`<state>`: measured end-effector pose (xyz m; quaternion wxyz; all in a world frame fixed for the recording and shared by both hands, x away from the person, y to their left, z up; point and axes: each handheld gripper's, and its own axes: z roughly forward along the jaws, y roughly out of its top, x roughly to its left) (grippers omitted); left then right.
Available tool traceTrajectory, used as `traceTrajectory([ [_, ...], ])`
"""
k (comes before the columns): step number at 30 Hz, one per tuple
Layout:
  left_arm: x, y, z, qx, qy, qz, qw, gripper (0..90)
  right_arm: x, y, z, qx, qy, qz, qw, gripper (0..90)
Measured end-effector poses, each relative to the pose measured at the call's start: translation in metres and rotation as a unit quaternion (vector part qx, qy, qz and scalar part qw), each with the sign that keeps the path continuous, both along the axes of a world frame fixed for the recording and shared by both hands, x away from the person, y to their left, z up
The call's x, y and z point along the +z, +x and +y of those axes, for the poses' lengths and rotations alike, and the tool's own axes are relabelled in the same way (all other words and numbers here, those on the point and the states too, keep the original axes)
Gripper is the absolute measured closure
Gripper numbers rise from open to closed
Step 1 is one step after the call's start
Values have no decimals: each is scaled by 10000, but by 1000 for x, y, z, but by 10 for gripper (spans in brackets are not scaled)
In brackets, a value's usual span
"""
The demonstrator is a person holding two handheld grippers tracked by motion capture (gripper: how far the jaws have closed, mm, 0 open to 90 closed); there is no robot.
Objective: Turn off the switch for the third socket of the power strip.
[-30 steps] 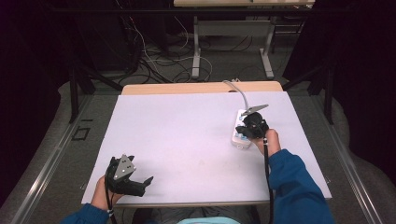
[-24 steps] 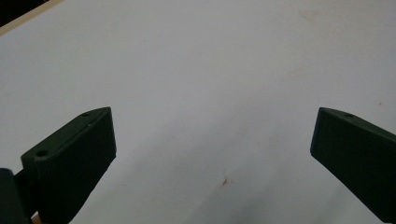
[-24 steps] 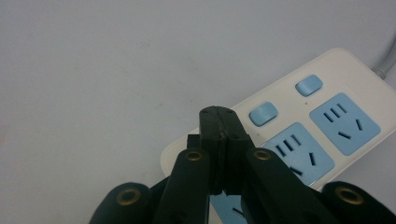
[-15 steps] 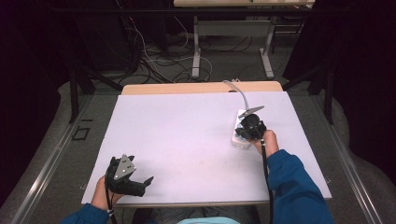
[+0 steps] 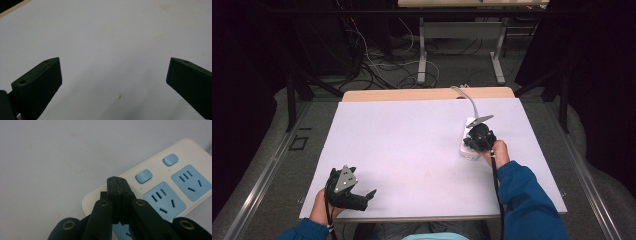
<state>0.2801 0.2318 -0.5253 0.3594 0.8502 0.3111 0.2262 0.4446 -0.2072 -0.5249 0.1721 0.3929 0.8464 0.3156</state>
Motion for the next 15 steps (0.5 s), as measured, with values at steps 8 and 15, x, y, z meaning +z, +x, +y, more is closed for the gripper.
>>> traceTrajectory([
  [8, -1, 0, 0, 7, -4, 3, 10000, 1, -1, -2, 1, 47, -64, -75, 9999, 900],
  [15, -1, 0, -1, 8, 15, 5, 10000, 1, -1, -2, 1, 49, -122, -138, 9998, 900],
])
